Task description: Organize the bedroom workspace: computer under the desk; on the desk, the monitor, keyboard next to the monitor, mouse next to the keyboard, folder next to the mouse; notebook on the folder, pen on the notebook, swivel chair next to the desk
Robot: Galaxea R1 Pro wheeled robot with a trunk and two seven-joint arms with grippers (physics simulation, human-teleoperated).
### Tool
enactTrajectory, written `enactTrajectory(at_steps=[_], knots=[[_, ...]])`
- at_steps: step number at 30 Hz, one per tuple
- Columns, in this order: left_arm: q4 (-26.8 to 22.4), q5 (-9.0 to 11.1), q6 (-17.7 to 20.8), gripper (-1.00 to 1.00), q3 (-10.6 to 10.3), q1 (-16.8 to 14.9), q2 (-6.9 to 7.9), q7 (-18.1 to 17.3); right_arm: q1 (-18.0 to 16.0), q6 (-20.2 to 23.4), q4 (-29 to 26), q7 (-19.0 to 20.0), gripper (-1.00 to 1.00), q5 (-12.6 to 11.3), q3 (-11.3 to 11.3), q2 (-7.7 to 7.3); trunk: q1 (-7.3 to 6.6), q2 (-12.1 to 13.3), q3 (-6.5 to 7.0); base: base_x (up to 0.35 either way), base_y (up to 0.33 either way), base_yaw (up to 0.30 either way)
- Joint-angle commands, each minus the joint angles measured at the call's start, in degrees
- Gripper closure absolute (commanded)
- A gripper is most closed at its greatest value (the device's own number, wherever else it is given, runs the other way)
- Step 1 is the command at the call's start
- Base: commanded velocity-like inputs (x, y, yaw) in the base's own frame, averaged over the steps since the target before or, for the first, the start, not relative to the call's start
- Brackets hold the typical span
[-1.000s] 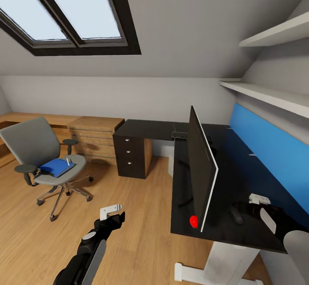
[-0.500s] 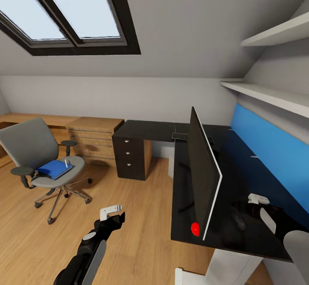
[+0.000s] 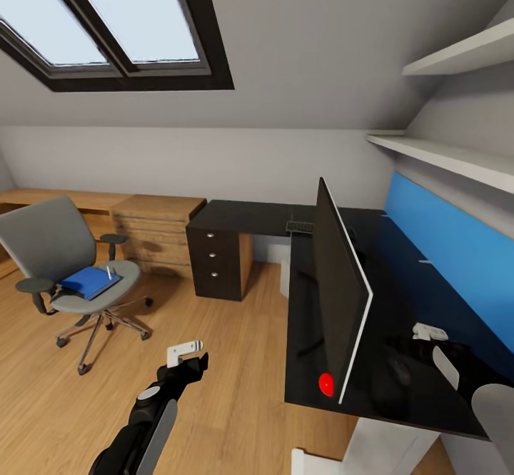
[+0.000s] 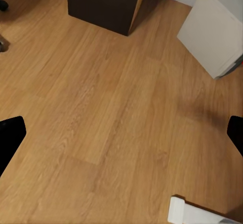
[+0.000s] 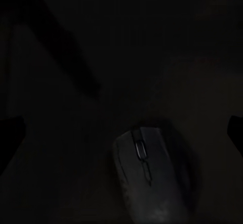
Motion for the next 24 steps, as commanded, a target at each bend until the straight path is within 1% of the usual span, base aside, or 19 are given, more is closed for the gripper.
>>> enactTrajectory(at_steps=[1, 10, 17, 24], knots=[[-0.1, 0.6, 0.2, -1.0, -0.1, 0.0, -0.03, 0.5, 0.0, 0.4, -0.1, 0.2, -1.0, -0.1, -0.3, 0.01, 0.23, -0.5, -0.26, 0.0, 0.0, 0.0], [-0.2, 0.6, 0.2, -1.0, -0.1, 0.0, -0.69, 0.6, 0.0, 0.4, 0.0, 0.2, -1.0, 0.0, -0.3, 0.01, 2.21, -4.1, -1.88, -0.005, 0.0, 0.0], [-0.3, 0.6, 0.2, -1.0, 0.0, 0.0, -0.81, 0.5, 0.0, 0.5, -0.1, 0.2, -1.0, 0.0, -0.3, 0.03, 3.75, -6.9, -3.13, -0.152, 0.0, 0.0], [-0.4, 0.6, 0.2, -1.0, 0.0, 0.0, -0.82, 0.5, 0.0, 0.4, 0.0, 0.1, -1.0, 0.1, -0.3, 0.03, 5.28, -9.7, -4.39, -0.035, 0.0, 0.0]])
